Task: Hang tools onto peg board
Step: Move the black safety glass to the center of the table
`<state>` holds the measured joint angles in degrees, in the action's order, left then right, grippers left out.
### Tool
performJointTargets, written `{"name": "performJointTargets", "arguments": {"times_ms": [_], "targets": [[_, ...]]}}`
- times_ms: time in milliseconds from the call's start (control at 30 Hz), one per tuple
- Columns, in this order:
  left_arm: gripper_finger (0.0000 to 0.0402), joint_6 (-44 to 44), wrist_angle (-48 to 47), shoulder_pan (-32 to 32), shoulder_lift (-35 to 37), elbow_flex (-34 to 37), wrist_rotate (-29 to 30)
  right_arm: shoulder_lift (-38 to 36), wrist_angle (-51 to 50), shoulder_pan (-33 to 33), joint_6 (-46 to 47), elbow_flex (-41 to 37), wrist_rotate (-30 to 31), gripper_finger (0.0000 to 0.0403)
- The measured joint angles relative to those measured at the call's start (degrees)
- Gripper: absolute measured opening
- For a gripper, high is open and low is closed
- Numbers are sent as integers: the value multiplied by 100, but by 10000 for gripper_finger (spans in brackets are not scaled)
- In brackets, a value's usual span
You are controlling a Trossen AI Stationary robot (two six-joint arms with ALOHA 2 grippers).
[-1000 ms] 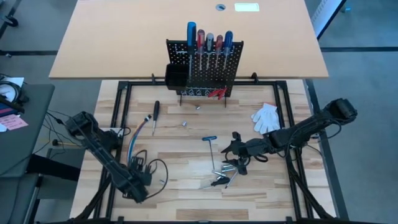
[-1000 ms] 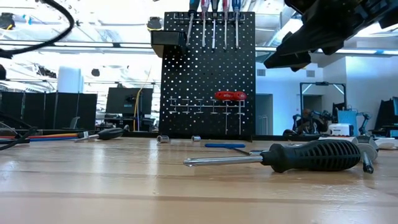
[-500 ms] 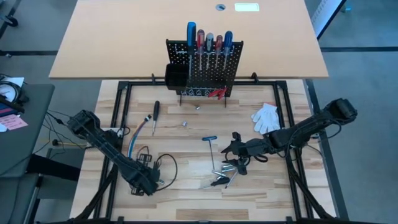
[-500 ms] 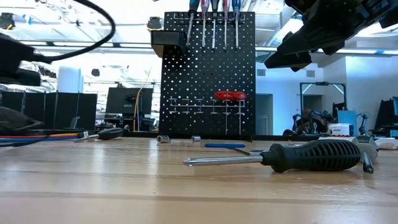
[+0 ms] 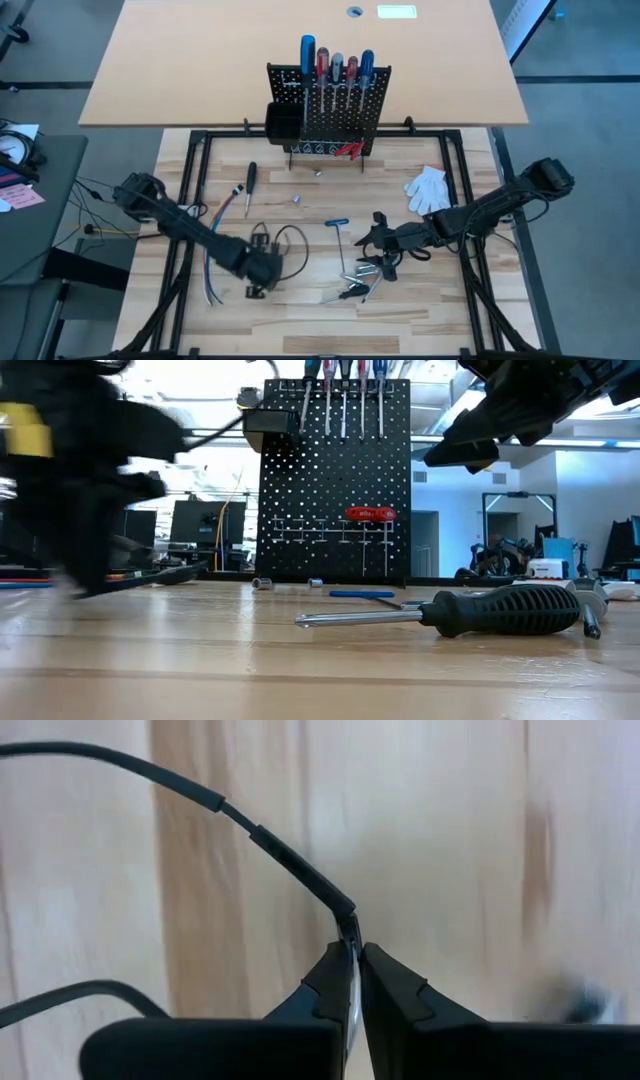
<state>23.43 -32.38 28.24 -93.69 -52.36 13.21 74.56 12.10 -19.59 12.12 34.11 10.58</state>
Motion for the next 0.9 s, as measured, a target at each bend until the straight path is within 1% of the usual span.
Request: {"name": "performJointTargets", "arguments": {"times_ms": [67, 233, 433, 567, 667, 900], "targets": [[10, -320, 502, -247, -1, 0, -18, 0, 21, 2, -2, 0, -1, 207], [10, -1106, 1656, -670, -17, -2, -395, 0, 21, 0, -4, 0, -1, 207], [10, -1533, 2400, -865, -17, -153, -404, 0, 34, 1, -13, 0, -1, 207], [12, -1673, 2580, -1006, -17, -153, -440, 0, 41, 0, -11, 0, -1, 207], [19, -1558, 2522, -1161, -17, -153, -578, 0, 41, 0, -11, 0, -1, 207], [56, -1510, 2761, -1479, -17, -155, -693, 0, 41, 0, -9, 0, -1, 207]]}}
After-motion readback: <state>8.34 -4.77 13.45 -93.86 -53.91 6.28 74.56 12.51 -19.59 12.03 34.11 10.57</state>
